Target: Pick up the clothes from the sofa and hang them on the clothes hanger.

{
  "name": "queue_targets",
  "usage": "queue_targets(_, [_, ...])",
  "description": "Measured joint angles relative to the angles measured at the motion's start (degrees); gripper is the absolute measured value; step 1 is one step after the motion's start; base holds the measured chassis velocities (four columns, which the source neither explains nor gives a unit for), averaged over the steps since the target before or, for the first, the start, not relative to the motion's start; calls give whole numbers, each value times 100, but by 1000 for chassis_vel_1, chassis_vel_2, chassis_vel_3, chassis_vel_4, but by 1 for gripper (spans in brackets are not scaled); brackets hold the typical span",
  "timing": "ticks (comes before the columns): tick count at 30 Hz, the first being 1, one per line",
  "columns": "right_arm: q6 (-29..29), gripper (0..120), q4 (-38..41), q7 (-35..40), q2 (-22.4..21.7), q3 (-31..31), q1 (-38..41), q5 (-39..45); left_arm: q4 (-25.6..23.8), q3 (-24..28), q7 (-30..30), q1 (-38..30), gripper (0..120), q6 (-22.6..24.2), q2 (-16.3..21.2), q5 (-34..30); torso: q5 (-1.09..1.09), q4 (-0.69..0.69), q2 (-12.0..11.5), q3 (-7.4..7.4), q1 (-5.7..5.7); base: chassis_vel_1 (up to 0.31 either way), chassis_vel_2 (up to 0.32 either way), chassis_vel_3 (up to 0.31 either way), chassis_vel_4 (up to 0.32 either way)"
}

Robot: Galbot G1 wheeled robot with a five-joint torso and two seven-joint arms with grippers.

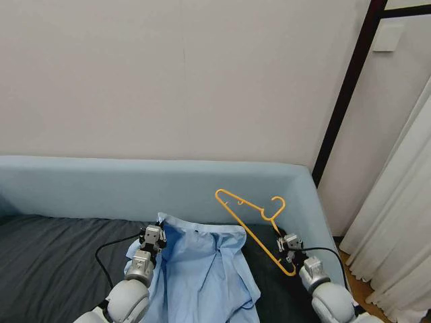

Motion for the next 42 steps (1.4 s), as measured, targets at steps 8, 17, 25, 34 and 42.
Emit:
queue_targets(8, [413,5,127,138,84,-158,-473,-1627,-158,48,-3,67,0,31,56,-22,0,0,0,0,0,0,0,0,0])
queue_targets(17, [530,5,-277,137,328,-654,-235,-2240,-423,58,7,306,0,41,163,42,0,1,0,1,0,0,0,0,0])
queue_targets(25, [428,5,-616,209,520,-1126,292,-2160,-711,55,72,707,0,61,267,225,0,1,0,1,0,0,0,0,0])
queue_targets(34, [375,5,-937,273,787,-1577,763,-2179,-728,196,103,646,0,67,242,275,0,0,0,1,0,0,0,0,0])
queue_targets(42, [475,5,-1417,381,1117,-1904,1247,-2700,-707,475,113,305,0,84,215,177,0,0,0,1,0,0,0,0,0])
